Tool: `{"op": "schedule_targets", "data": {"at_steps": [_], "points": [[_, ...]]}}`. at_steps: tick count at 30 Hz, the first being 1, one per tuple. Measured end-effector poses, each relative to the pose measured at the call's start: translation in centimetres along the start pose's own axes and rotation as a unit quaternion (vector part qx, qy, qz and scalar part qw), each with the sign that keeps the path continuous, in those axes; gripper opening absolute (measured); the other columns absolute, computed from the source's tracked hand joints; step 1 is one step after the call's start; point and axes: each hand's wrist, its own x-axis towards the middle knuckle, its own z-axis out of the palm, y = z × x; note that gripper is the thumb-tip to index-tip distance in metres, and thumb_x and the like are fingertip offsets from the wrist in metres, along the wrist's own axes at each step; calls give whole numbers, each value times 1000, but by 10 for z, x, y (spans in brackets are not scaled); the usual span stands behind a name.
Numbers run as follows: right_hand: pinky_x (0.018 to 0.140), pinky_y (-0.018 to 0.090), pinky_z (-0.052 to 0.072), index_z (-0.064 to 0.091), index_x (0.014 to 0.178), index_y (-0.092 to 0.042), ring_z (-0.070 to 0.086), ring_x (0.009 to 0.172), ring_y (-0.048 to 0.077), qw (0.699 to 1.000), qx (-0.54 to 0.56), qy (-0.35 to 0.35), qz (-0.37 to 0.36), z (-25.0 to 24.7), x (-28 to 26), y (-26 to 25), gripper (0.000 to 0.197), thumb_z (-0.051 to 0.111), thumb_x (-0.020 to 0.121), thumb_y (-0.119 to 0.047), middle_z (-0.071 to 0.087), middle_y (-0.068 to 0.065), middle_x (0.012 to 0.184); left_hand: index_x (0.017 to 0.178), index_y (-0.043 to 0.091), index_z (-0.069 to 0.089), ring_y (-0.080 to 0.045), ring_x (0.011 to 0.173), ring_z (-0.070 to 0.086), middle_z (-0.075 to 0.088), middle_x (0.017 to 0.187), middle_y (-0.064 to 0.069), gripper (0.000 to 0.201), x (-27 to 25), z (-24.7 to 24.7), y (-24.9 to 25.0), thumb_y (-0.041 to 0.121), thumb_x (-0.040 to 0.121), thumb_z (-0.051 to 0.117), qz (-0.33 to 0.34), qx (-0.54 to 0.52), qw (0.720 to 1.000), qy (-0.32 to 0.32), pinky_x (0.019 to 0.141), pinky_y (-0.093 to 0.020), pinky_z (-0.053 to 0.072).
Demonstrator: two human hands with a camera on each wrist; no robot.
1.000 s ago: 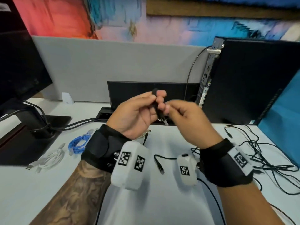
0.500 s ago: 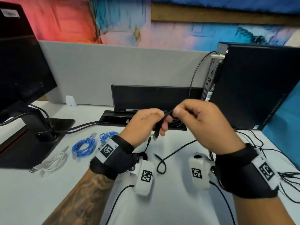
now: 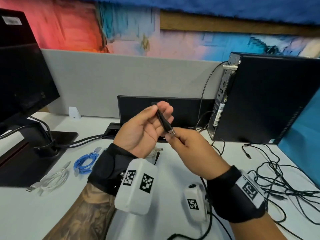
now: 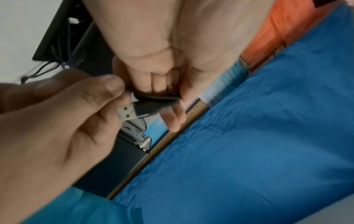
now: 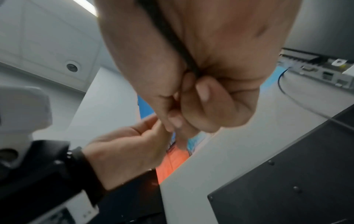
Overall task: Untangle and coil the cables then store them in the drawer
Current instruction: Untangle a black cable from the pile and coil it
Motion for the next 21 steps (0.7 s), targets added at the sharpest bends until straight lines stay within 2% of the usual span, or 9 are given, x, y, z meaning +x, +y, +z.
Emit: {"op": "schedule_targets", "data": {"at_steps": [5,6,8,10,12,15,17,19,21], "points": [[57,33,38,54,74,-14,41,56,11,992,-91,-91,8,-9,-9,-9,39,51,104,-37,44,-4,60,108,1,63,-24,97,73,74,103,-11,19,6,-9,-6,5,102,46,110,93,987,65,84,-29,59],[56,32,37,55,73,-14,40,55,10,990,-95,-102,2,-12,-10,-13,39,52,104,-38,44,-3,60,104,2,67,-24,96,74,74,106,-9,18,6,-12,-5,4,101,49,151,181,969,75,85,-28,58],[56,26,38,64,79,-16,45,57,7,994,-78,-80,-18,-19,-13,-20,33,56,102,-37,52,-2,63,100,4,72,-19,90,75,76,100,-3,18,7,-21,-7,3,99,54,210,392,893,71,86,-28,57],[61,26,47,68,84,-20,56,64,5,997,-60,-21,-36,-27,-13,-22,25,57,102,-34,63,-5,72,98,8,74,-13,82,74,76,88,0,19,5,-27,-9,6,98,56,190,527,828,29,79,-29,57],[71,35,55,69,86,-25,66,77,6,998,-50,30,-37,-34,-11,-17,20,57,102,-31,70,-9,82,89,10,72,-21,73,69,73,78,-3,27,2,-29,-11,18,102,50,130,576,806,-44,72,-40,56],[71,40,54,68,87,-29,64,76,9,992,-76,99,-33,-39,-7,1,18,57,101,-30,68,-10,79,87,0,66,-20,60,55,62,69,-6,37,-1,-24,-13,26,99,43,-1,517,846,-127,79,-54,51],[69,43,53,69,90,-29,62,75,11,989,-67,130,-26,-37,-4,15,18,56,102,-32,67,-8,79,97,-11,60,-14,56,47,53,65,-1,35,-2,-20,-12,20,91,44,-69,424,892,-136,75,-42,53],[73,44,53,70,96,-29,64,80,12,989,-46,136,-23,-27,0,26,20,53,104,-34,69,-7,83,98,-6,60,-12,56,43,45,65,0,28,-1,-16,-9,14,92,42,-98,309,935,-142,71,-31,51],[75,45,53,71,99,-27,65,81,14,993,-35,109,-12,-13,3,31,23,50,105,-36,70,-5,85,98,-1,60,-11,56,44,43,66,0,25,0,-13,-3,11,97,38,-88,175,973,-120,71,-31,52]]}}
